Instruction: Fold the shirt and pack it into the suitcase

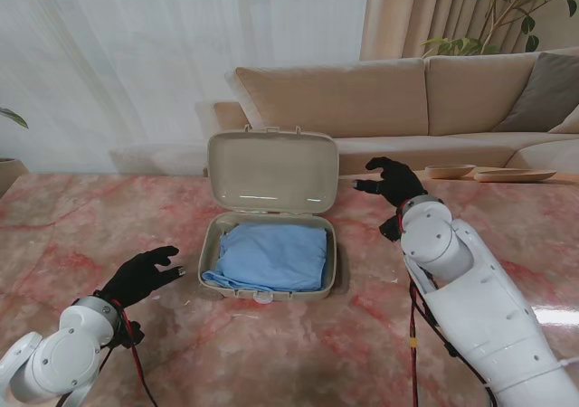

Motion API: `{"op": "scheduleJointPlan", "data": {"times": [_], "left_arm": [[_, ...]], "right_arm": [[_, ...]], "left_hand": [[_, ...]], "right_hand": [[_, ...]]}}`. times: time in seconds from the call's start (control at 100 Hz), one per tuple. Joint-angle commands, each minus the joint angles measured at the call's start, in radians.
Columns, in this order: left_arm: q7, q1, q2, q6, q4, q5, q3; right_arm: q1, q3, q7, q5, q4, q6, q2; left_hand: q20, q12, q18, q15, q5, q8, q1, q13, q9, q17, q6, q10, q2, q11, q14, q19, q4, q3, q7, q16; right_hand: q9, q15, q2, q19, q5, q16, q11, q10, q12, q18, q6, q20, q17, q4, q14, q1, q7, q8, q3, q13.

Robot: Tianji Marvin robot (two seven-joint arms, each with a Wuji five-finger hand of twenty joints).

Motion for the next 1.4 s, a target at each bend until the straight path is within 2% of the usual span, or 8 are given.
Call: {"op": "scheduleJointPlan", "data": {"times": [0.0,0.24,0.43,0.77,0.89,1.1,1.25,1.39], "left_arm": [[0.007,0.005,-0.007,0.007,0.012,-0.008,0.010],[0.020,-0.003,-0.011,0.016,0.025,-0.023,0.021],[0.024,-0.006,-0.012,0.023,0.030,-0.033,0.028],[0.027,-0.005,-0.014,0.043,0.024,-0.043,0.037],[0.028,-0.006,-0.015,0.047,0.024,-0.046,0.040],[0.034,-0.009,-0.014,0.041,0.031,-0.031,0.042],[0.038,-0.011,-0.015,0.039,0.034,-0.033,0.043],[0.040,-0.011,-0.016,0.039,0.035,-0.032,0.044]], "right_arm": [[0.029,-0.005,0.004,0.036,0.010,0.030,-0.022],[0.107,-0.052,-0.008,0.161,0.076,0.055,-0.052],[0.149,-0.090,-0.032,0.212,0.129,0.050,-0.074],[0.197,-0.128,-0.045,0.299,0.204,0.042,-0.103],[0.206,-0.135,-0.049,0.317,0.219,0.032,-0.109],[0.202,-0.133,-0.065,0.349,0.221,0.010,-0.117],[0.190,-0.128,-0.067,0.342,0.211,-0.006,-0.113],[0.170,-0.121,-0.060,0.328,0.187,-0.021,-0.104]], "left_hand": [[-0.006,0.001,0.026,-0.004,0.022,0.001,0.030,0.013,0.034,-0.021,-0.033,-0.024,0.023,-0.010,0.026,-0.008,0.014,-0.033,-0.007,-0.010],[-0.004,0.001,0.027,-0.005,0.024,0.002,0.027,0.014,0.035,-0.021,-0.036,-0.025,0.023,-0.010,0.026,-0.009,0.014,-0.033,-0.007,-0.009],[-0.003,0.002,0.029,-0.005,0.024,0.003,0.028,0.016,0.037,-0.022,-0.036,-0.025,0.023,-0.010,0.025,-0.009,0.014,-0.032,-0.006,-0.009],[-0.002,0.002,0.031,-0.006,0.022,0.003,0.027,0.013,0.036,-0.023,-0.037,-0.027,0.024,-0.010,0.025,-0.011,0.014,-0.032,-0.007,-0.009],[-0.002,0.002,0.031,-0.007,0.021,0.003,0.027,0.013,0.034,-0.023,-0.037,-0.026,0.026,-0.011,0.024,-0.012,0.015,-0.032,-0.007,-0.009],[-0.003,0.001,0.032,-0.008,0.016,0.002,0.023,0.012,0.032,-0.025,-0.041,-0.024,0.031,-0.013,0.025,-0.015,0.014,-0.034,-0.010,-0.010],[-0.003,0.001,0.032,-0.010,0.018,0.002,0.021,0.011,0.032,-0.026,-0.042,-0.025,0.031,-0.014,0.024,-0.017,0.014,-0.034,-0.009,-0.011],[-0.003,0.000,0.033,-0.011,0.019,0.003,0.020,0.011,0.033,-0.025,-0.042,-0.025,0.032,-0.015,0.024,-0.017,0.013,-0.034,-0.009,-0.011]], "right_hand": [[-0.030,0.004,-0.021,-0.013,-0.042,0.004,0.012,-0.017,0.019,-0.019,-0.037,0.024,-0.015,0.019,-0.025,0.019,0.014,-0.011,0.003,-0.026],[-0.043,0.000,-0.019,-0.021,-0.021,0.003,0.006,-0.015,0.018,-0.018,-0.021,0.028,-0.024,0.019,-0.028,0.028,0.030,-0.028,-0.016,-0.040],[-0.033,0.000,-0.017,-0.023,-0.005,0.002,0.003,-0.005,0.016,-0.016,-0.005,0.033,-0.022,0.021,-0.024,0.029,0.033,-0.042,-0.019,-0.035],[-0.044,-0.006,-0.036,-0.035,0.053,0.000,0.003,-0.009,0.021,-0.014,-0.029,0.037,-0.030,0.022,-0.025,0.042,0.060,-0.045,0.000,-0.045],[-0.045,-0.013,-0.051,-0.040,0.083,-0.003,-0.029,-0.007,0.001,-0.012,-0.042,0.041,-0.033,0.019,-0.026,0.051,0.082,-0.041,0.033,-0.050],[-0.046,-0.016,-0.068,-0.049,0.201,-0.005,-0.072,-0.015,-0.044,-0.011,-0.059,0.044,-0.037,0.017,-0.037,0.085,0.148,-0.025,0.096,-0.056],[-0.030,-0.009,-0.077,-0.050,0.263,-0.007,-0.073,-0.021,-0.070,-0.014,-0.083,0.048,-0.034,0.009,-0.038,0.112,0.215,0.000,0.137,-0.053],[-0.015,-0.007,-0.067,-0.051,0.285,-0.008,-0.069,-0.026,-0.077,-0.015,-0.087,0.049,-0.034,0.006,-0.040,0.119,0.245,0.010,0.138,-0.049]]}}
